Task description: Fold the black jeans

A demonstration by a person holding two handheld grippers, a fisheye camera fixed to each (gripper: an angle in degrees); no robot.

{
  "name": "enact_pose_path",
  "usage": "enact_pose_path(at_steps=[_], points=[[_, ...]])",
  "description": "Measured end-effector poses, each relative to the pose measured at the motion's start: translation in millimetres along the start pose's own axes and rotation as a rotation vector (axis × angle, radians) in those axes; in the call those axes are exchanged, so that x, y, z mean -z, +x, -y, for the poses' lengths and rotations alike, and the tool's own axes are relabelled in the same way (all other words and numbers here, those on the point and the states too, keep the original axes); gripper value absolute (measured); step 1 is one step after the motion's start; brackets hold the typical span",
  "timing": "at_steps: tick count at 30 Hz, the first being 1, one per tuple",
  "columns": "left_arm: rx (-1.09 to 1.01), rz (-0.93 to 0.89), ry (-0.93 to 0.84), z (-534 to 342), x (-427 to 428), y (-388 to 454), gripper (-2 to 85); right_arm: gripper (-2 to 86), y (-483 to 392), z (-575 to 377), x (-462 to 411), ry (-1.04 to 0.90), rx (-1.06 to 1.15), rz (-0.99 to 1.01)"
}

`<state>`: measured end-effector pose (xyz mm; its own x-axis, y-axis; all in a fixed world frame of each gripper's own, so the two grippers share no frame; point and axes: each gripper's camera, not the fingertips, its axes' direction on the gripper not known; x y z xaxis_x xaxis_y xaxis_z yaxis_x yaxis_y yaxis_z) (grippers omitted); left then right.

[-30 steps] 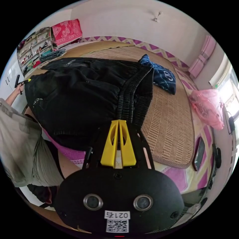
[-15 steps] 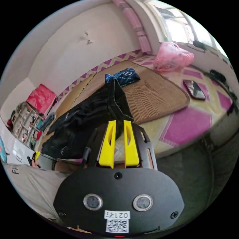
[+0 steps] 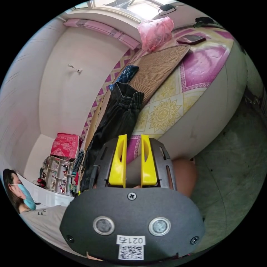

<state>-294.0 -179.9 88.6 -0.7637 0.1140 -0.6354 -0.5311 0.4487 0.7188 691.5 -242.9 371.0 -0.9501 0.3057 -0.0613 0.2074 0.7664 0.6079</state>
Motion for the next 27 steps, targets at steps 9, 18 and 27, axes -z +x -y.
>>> enact_pose_path(at_steps=[9,18,27], points=[[0.014,-0.017,-0.042,2,4,-16,8.3,8.9,27,9,-5,-0.086,-0.118,0.158],[0.01,-0.069,-0.06,7,9,-21,7.6,7.9,31,39,-29,-0.066,-0.117,0.17],[0.05,-0.104,-0.058,8,12,-34,6.4,4.6,62,48,-31,-0.038,-0.198,0.293]])
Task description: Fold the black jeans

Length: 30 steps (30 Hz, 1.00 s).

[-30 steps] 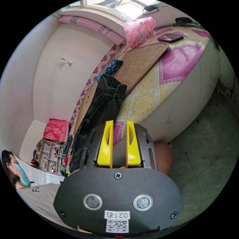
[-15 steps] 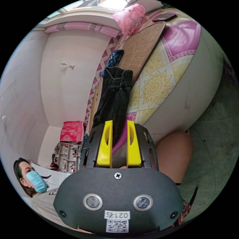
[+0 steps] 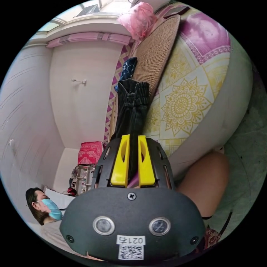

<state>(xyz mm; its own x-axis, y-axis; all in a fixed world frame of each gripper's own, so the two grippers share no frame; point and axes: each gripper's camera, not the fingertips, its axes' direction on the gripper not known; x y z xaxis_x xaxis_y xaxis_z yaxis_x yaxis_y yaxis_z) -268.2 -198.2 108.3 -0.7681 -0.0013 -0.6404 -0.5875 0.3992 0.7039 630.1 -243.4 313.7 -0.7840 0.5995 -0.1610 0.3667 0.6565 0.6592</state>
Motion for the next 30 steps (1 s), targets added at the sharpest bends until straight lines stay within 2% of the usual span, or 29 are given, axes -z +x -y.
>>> enact_pose_path(at_steps=[5,13,16,19,24,30], points=[[0.015,-0.007,0.007,-3,2,-5,4.7,1.3,8,-2,1,0.014,0.006,0.042],[0.028,-0.016,0.02,-10,6,-2,-0.5,-0.2,-24,2,-12,-0.016,0.13,-0.138],[0.015,-0.068,0.051,-11,19,19,-0.8,-0.3,-32,4,-13,-0.019,0.129,-0.148],[-0.094,-0.089,0.036,2,34,70,-0.9,-0.3,-50,10,-8,-0.026,0.133,-0.108],[-0.357,0.139,-0.102,60,15,189,-0.9,-0.3,-118,45,-19,-0.06,0.206,-0.061],[-0.43,0.284,-0.269,157,-71,265,-0.9,-0.2,-192,126,-89,-0.155,0.237,-0.078]])
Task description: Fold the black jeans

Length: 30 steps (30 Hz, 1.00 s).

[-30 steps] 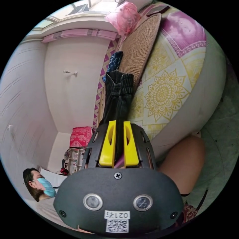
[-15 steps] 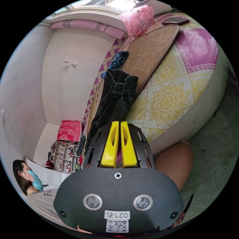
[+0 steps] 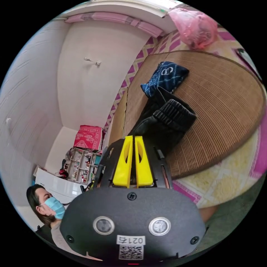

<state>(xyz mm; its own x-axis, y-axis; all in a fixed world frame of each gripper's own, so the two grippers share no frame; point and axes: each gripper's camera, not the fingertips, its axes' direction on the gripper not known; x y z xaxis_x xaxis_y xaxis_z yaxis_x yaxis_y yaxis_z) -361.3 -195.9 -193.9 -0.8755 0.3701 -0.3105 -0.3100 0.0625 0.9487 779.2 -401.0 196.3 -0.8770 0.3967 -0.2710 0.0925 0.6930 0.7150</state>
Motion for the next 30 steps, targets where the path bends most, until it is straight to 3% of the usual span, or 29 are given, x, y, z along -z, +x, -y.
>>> enact_pose_path(at_steps=[6,11,16,19,23,25,27,30], points=[[-0.031,0.13,-0.076,136,-97,26,-0.9,0.3,-37,125,-104,-0.062,0.042,-0.126],[0.051,0.076,-0.162,189,-199,-3,0.1,2.6,0,188,-201,-0.13,-0.05,-0.243],[0.043,0.062,-0.064,183,-190,-34,3.5,5.9,22,185,-211,-0.087,-0.032,-0.093],[-0.109,0.064,-0.042,170,-163,-24,4.8,5.8,0,167,-185,-0.049,0.076,-0.052],[-0.385,0.027,-0.038,131,-154,27,4.6,1.4,-80,119,-162,0.017,0.387,-0.039],[-0.495,0.059,-0.078,112,-167,49,3.9,0.2,-123,89,-178,-0.053,0.593,-0.054],[-0.502,0.176,-0.208,95,-203,53,1.5,-0.4,-166,38,-220,-0.157,0.851,-0.202],[-0.412,0.17,-0.224,85,-212,29,-0.4,-0.8,-166,-3,-286,-0.365,0.894,-0.29]])
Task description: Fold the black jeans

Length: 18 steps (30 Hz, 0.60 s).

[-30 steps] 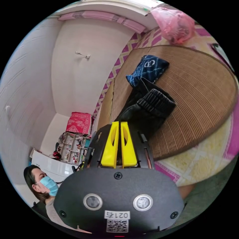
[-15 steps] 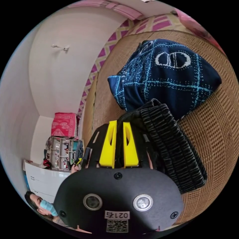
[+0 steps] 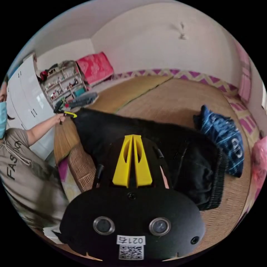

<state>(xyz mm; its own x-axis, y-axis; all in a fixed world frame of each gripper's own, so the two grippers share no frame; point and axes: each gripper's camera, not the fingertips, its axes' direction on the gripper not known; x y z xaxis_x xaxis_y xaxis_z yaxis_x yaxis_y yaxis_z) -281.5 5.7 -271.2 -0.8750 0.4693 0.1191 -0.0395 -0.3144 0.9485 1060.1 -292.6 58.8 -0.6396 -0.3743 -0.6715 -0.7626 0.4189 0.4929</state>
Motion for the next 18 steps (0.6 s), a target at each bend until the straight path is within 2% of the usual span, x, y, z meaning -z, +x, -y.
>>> enact_pose_path(at_steps=[1,3,4,6,7,8,9,11,13,14,17,18], points=[[0.019,-0.014,-0.003,-2,1,-4,-0.6,-0.9,-2,-1,-15,-0.054,-0.015,-0.005],[0.038,0.022,-0.054,-7,9,-9,-0.9,-0.9,-21,-11,-68,-0.316,0.038,-0.158],[0.03,0.053,-0.07,-9,11,-8,-0.9,-0.9,-29,-12,-66,-0.276,0.07,-0.194],[0.013,0.199,-0.103,-13,21,0,-0.9,-0.9,-54,-2,-68,-0.381,0.11,-0.319],[0.009,0.228,-0.084,-14,24,3,-0.9,-0.9,-62,1,-66,-0.378,0.128,-0.35],[-0.021,0.224,0.0,-17,35,13,-1.0,-0.9,-84,6,-54,-0.285,0.177,-0.368],[-0.078,0.141,0.1,-20,44,25,-1.0,-0.8,-103,11,-46,-0.189,0.209,-0.31],[-0.126,0.082,0.145,-21,41,35,-1.0,-0.8,-118,18,-51,-0.146,0.205,-0.201],[-0.069,0.147,-0.007,-20,12,23,-1.0,-0.8,-120,21,-79,-0.219,0.194,-0.138],[-0.046,0.095,0.038,-32,14,6,-0.9,-0.8,-115,14,-106,-0.335,0.194,-0.152],[0.088,-0.01,0.027,-55,29,-44,-0.9,-0.7,-94,-2,-104,-0.31,0.129,-0.065],[0.11,0.013,0.027,-63,37,-53,-0.9,-0.7,-87,-5,-100,-0.323,0.102,-0.031]])
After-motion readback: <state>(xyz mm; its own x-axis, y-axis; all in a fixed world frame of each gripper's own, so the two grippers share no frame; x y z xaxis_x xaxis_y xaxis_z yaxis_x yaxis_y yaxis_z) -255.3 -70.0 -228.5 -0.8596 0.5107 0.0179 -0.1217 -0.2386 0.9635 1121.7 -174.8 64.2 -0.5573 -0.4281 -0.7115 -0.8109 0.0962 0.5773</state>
